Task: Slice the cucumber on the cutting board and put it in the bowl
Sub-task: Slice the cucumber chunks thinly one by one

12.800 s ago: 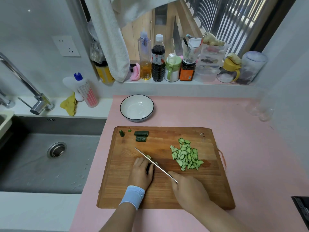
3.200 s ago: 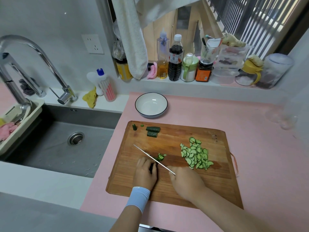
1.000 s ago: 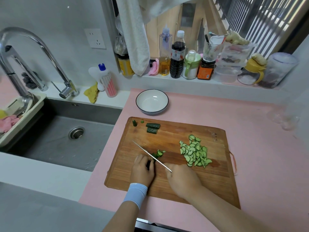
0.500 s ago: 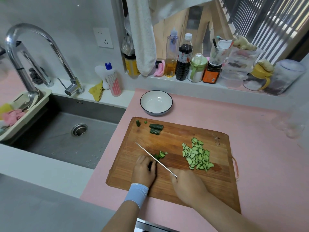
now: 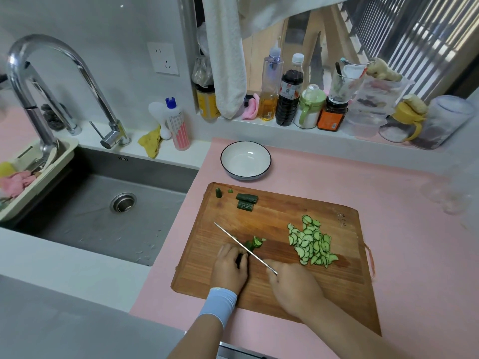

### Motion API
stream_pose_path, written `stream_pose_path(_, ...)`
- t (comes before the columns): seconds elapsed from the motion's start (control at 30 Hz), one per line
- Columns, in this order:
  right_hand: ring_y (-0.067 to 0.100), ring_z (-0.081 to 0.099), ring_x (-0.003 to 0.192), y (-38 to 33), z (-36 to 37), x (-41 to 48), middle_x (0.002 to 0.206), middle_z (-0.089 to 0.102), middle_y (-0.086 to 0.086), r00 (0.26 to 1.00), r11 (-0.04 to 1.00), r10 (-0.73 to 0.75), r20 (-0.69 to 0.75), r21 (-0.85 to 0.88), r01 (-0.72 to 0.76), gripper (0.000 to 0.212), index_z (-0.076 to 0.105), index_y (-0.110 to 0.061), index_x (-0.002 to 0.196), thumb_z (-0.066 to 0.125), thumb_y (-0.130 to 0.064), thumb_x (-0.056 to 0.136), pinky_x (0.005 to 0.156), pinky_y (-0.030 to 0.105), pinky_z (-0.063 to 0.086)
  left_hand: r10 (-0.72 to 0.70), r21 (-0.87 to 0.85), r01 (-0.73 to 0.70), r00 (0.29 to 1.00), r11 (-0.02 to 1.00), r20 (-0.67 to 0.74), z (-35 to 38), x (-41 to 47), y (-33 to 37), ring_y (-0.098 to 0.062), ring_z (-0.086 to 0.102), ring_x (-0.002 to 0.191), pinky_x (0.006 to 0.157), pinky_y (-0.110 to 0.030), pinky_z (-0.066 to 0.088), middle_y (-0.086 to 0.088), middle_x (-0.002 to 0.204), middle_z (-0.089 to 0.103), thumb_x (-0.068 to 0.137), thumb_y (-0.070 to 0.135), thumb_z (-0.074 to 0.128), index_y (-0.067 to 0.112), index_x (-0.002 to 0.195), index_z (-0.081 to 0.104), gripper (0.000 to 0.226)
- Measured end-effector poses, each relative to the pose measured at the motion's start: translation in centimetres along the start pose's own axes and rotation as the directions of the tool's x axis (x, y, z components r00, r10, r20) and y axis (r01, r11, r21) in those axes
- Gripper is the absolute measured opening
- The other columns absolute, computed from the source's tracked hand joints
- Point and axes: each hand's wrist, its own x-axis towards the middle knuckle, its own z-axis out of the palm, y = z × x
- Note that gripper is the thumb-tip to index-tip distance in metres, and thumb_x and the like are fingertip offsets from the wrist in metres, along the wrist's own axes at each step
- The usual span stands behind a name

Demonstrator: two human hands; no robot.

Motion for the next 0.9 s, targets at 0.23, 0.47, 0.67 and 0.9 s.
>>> stream_pose_path(0.23, 0.018, 0.066, 0.083, -0.2, -0.6, -1.8, 0.089, 0.073, -0.005, 0.999, 1.000, -0.013, -0.040, 0.021, 0.014, 0.034, 0.058, -0.039, 0.130, 0.039, -0.040, 0.102, 0.074, 0.035, 0.054, -0.004, 0.000, 0.004, 1.000, 1.000, 0.016, 0.0, 0.0, -0.1, -0.009, 0.049, 0.082, 0.077, -0.010, 0.035, 0.000, 0.079, 0.060, 0.074, 0.001, 0.073, 0.012, 0.074, 0.064, 0.015)
stream_pose_path(0.47, 0.014, 0.065, 0.078, -0.2, -1.2, -2.1, 0.081, 0.070, -0.006, 1.000, 1.000, 0.001, 0.001, 0.017, -0.001, 0.033, 0.063, -0.031, 0.126, 0.040, -0.037, 0.104, 0.074, 0.035, 0.053, -0.008, -0.029, 0.008, 1.000, 1.000, 0.008, -0.3, 0.0, 0.1, -0.006, 0.045, 0.077, 0.075, -0.008, 0.031, 0.006, 0.074, 0.054, 0.074, 0.001, 0.074, 0.016, 0.069, 0.058, 0.022)
stream_pose_path(0.67, 0.018, 0.065, 0.074, -0.5, -0.3, -0.4, 0.078, 0.070, -0.002, 0.999, 0.999, 0.025, 0.030, 0.032, -0.026, 0.030, 0.065, -0.035, 0.119, 0.040, -0.036, 0.103, 0.069, 0.035, 0.053, 0.001, -0.041, -0.001, 1.000, 0.999, 0.009, -0.1, 0.0, -0.3, -0.008, 0.048, 0.078, 0.075, -0.008, 0.033, 0.004, 0.077, 0.057, 0.074, 0.001, 0.074, 0.013, 0.073, 0.061, 0.018)
stream_pose_path(0.9, 0.020, 0.065, 0.081, -0.2, 0.2, 0.3, 0.084, 0.071, -0.003, 0.998, 0.998, 0.044, 0.051, 0.035, -0.045, 0.030, 0.065, -0.040, 0.120, 0.041, -0.037, 0.102, 0.066, 0.030, 0.045, 0.037, -0.038, -0.037, 0.999, 0.999, -0.008, -0.2, -0.3, -0.4, -0.011, 0.046, 0.083, 0.079, -0.010, 0.034, 0.001, 0.080, 0.055, 0.074, -0.004, 0.072, 0.010, 0.076, 0.063, 0.017)
